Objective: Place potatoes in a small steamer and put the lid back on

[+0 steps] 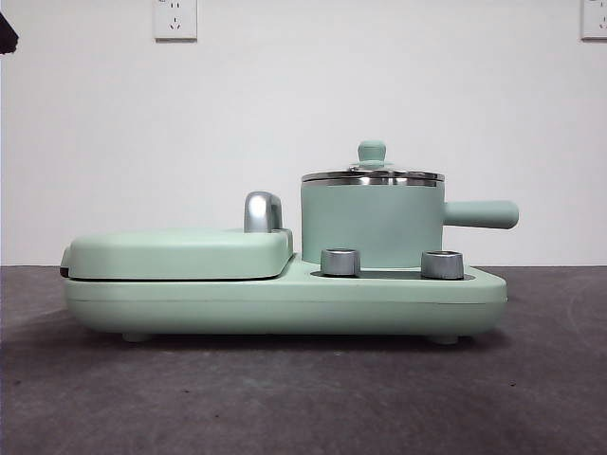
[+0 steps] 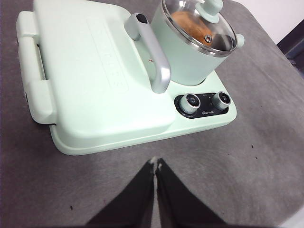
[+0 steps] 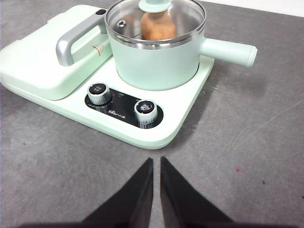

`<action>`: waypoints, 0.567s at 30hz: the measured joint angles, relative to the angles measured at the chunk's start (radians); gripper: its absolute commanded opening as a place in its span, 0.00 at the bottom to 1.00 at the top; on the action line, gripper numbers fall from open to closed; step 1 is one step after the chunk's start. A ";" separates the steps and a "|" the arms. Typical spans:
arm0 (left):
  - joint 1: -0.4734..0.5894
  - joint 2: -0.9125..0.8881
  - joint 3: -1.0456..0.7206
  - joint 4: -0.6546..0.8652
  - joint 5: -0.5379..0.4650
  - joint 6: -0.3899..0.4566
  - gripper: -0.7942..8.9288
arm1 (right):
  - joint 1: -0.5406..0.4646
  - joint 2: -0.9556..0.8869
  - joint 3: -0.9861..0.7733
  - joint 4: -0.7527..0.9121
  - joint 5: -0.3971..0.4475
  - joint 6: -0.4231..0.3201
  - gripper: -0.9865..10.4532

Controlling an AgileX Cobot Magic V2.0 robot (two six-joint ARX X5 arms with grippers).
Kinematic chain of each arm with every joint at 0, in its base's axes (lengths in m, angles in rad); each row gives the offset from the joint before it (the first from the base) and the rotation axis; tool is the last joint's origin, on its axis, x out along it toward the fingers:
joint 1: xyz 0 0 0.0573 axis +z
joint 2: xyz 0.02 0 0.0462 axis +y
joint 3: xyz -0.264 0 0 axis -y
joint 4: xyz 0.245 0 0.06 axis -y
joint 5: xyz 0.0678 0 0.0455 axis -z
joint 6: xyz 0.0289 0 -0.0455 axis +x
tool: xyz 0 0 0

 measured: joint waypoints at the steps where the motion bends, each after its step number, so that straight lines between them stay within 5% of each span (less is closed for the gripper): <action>1: 0.000 0.000 0.000 0.000 0.000 0.000 0.09 | 0.000 0.000 0.000 0.000 0.000 0.000 0.10; 10: 0.000 0.000 0.000 0.000 -0.001 0.009 0.09 | 0.000 0.000 0.000 0.000 0.000 0.000 0.10; 17: 0.104 -0.156 -0.117 0.108 -0.007 0.156 0.09 | 0.000 0.000 0.000 0.002 0.000 0.000 0.10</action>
